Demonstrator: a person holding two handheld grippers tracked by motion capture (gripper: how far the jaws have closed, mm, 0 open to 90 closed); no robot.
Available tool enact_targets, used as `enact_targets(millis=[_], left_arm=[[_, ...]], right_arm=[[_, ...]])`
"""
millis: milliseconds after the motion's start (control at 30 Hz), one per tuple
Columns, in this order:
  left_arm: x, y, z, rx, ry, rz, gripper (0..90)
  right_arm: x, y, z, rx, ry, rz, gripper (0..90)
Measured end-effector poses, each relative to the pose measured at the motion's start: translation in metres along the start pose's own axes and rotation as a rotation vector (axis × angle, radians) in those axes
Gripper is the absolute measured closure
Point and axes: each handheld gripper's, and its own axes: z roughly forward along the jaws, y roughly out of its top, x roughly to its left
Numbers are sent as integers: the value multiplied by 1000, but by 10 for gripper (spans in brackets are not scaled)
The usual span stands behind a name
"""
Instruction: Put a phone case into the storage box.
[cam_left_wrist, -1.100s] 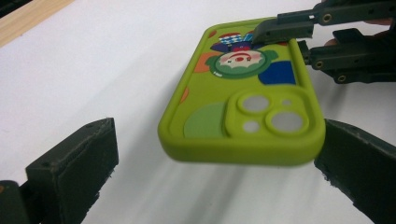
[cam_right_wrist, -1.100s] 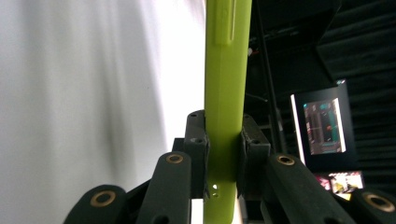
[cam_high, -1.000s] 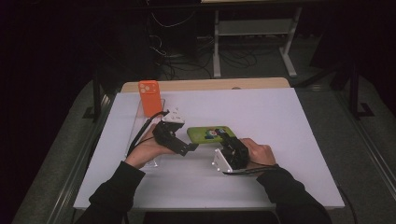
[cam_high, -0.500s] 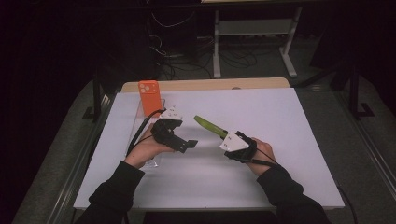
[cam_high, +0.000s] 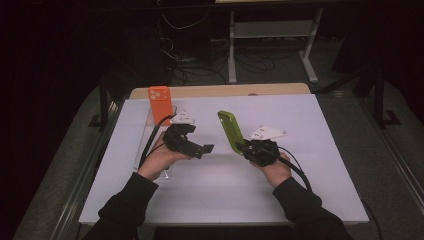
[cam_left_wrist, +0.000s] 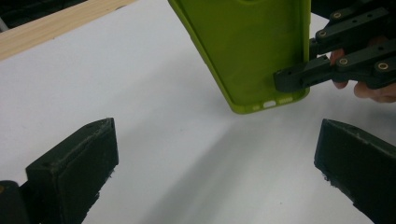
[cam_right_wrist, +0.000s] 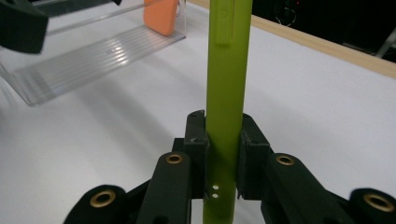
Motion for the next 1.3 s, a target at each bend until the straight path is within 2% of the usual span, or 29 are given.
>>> enact_targets(millis=[200, 400, 467, 533, 633, 733, 967, 1000, 1100, 1133, 1300], left_arm=[[-3, 5, 3, -22, 7, -12, 0], [-5, 15, 9, -68, -4, -69, 0], [-4, 17, 11, -62, 3, -54, 0], [-5, 21, 16, -93, -3, -85, 0], [-6, 24, 21, -99, -7, -98, 0], [-7, 26, 25, -95, -17, -88, 0], [-11, 32, 34, -138, -39, -105, 0], [-10, 33, 34, -137, -45, -84, 0], [-12, 35, 38, -140, -49, -75, 0], [-13, 35, 39, -137, -53, -91, 0], [-15, 36, 44, -149, -59, -105, 0]], right_arm=[[-1, 1, -1, -18, 26, 58, 757], [1, 3, -2, -47, 46, 86, 757], [2, 4, -1, -54, 45, 91, 757], [3, 4, -1, -62, 51, 100, 757], [7, 6, 0, -66, 63, 100, 757], [9, 7, 0, -72, 69, 93, 757], [12, 8, 0, -84, 95, 94, 757], [13, 9, 0, -83, 95, 93, 757], [15, 9, 1, -83, 104, 92, 757], [16, 9, 1, -83, 108, 87, 758], [17, 9, 2, -79, 107, 81, 757]])
